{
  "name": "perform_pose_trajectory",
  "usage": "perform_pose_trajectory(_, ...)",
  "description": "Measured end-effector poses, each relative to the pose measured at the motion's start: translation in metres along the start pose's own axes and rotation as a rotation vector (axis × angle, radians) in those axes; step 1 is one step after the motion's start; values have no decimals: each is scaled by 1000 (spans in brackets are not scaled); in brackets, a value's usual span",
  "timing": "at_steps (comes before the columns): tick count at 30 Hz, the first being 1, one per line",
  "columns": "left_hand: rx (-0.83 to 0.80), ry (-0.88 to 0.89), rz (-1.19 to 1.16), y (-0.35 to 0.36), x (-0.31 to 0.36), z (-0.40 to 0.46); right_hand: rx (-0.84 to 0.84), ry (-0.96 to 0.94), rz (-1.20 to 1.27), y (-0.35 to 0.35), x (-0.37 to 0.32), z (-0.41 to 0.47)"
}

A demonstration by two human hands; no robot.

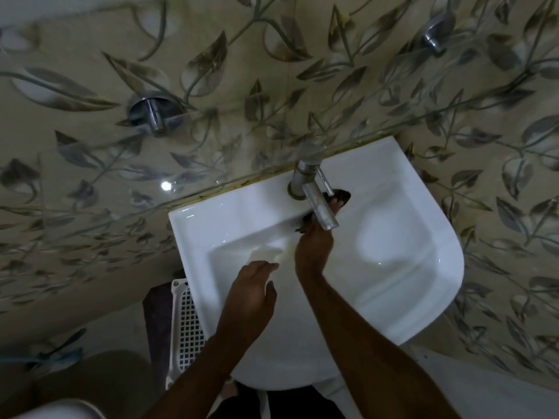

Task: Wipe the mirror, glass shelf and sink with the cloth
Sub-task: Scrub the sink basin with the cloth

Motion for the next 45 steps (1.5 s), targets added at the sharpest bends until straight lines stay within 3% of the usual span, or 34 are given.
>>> perform_pose_trajectory(2,49,0,-22,-8,0,4,30,226,65,18,2,-21)
perform_pose_trajectory(6,245,-115,-85,-34,-16,2,104,238,57,45,-23,-48)
perform_pose_trajectory(10,437,-185,-24,-61,-35,-13,-156,331,37,74,-24,-98)
perform_pose_trajectory(13,437,-146,45,-69,-44,-20,-318,364,12,86,-21,-114)
perform_pose_trajectory(18,404,-175,63,-76,-49,-27,-290,460,32,79,-14,-90)
perform_pose_trajectory(21,406,-186,31,-78,-51,-35,-461,350,-47,83,-22,-111)
perform_pose_trajectory(25,420,-187,17,-78,-50,-40,-784,-7,-215,89,-25,-142)
perform_pose_trajectory(29,391,-74,-50,-72,-44,-37,-790,-98,-233,83,-4,-141)
perform_pose_trajectory(32,229,-51,-63,-54,-44,-27,-862,-210,-576,73,39,-130)
perform_pose_trajectory(35,35,-7,-24,-29,-39,-17,-778,-268,-784,49,64,-92)
perform_pose_trajectory(38,-37,-7,-57,-14,-30,-11,-657,-231,-954,33,71,-62)
perform_pose_trajectory(41,-28,-36,-32,-10,-24,-2,-627,-201,-966,46,56,-77)
perform_pose_trajectory(45,-7,-104,-31,-9,-28,9,-781,-298,-787,56,43,-122)
Point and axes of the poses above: each hand's wrist, its own z-axis towards the middle knuckle, its own y-axis out of the palm, x = y × z, the point moved 5 cm from there along z, towards the middle knuckle, and after that the axes turned 8 degrees about z, right-handed, at the moved point
